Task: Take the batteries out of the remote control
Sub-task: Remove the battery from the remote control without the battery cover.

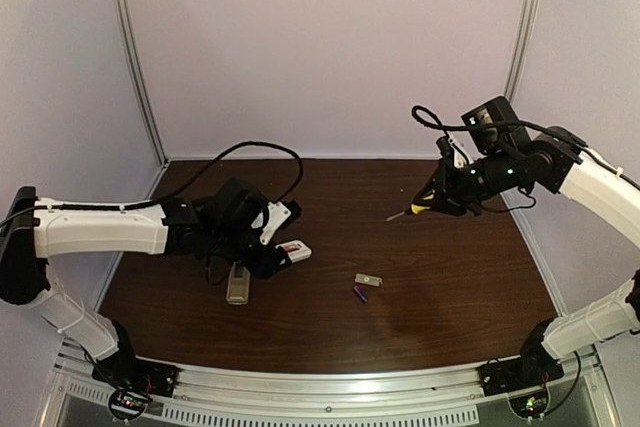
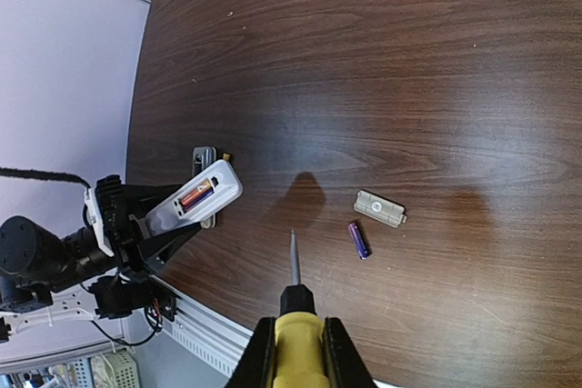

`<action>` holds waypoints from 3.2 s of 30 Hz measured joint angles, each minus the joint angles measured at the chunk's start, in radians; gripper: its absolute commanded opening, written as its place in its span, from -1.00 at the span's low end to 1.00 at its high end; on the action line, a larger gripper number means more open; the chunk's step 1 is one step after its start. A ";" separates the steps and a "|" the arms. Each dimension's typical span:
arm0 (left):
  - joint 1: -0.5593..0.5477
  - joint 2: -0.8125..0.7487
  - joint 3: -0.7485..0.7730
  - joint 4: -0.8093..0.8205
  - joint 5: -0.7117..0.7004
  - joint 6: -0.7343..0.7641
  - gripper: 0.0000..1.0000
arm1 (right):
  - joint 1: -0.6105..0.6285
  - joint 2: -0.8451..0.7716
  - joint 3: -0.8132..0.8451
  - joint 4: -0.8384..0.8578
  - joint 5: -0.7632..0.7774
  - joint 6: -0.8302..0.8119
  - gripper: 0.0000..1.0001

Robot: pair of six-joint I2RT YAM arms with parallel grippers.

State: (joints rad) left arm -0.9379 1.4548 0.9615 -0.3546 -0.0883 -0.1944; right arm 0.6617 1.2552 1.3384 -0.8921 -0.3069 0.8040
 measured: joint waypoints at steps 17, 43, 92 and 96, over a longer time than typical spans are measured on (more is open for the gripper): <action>-0.056 0.154 0.159 -0.030 0.124 -0.022 -1.00 | 0.037 -0.156 -0.140 0.016 -0.005 -0.010 -1.00; -0.137 0.252 0.245 0.009 0.160 0.006 -1.00 | 0.169 -0.033 -0.150 0.113 0.010 0.072 -1.00; -0.210 0.245 0.193 0.220 0.065 0.265 -1.00 | 0.179 0.064 -0.104 0.064 0.066 -0.036 -1.00; -0.210 0.243 0.193 0.212 0.067 0.266 -1.00 | 0.195 0.087 -0.093 0.059 0.068 -0.057 -1.00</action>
State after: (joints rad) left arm -1.1481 1.6981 1.1545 -0.1425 -0.0216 0.0711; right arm 0.8562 1.3418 1.2453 -0.8333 -0.2386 0.7471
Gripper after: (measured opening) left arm 0.508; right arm 0.153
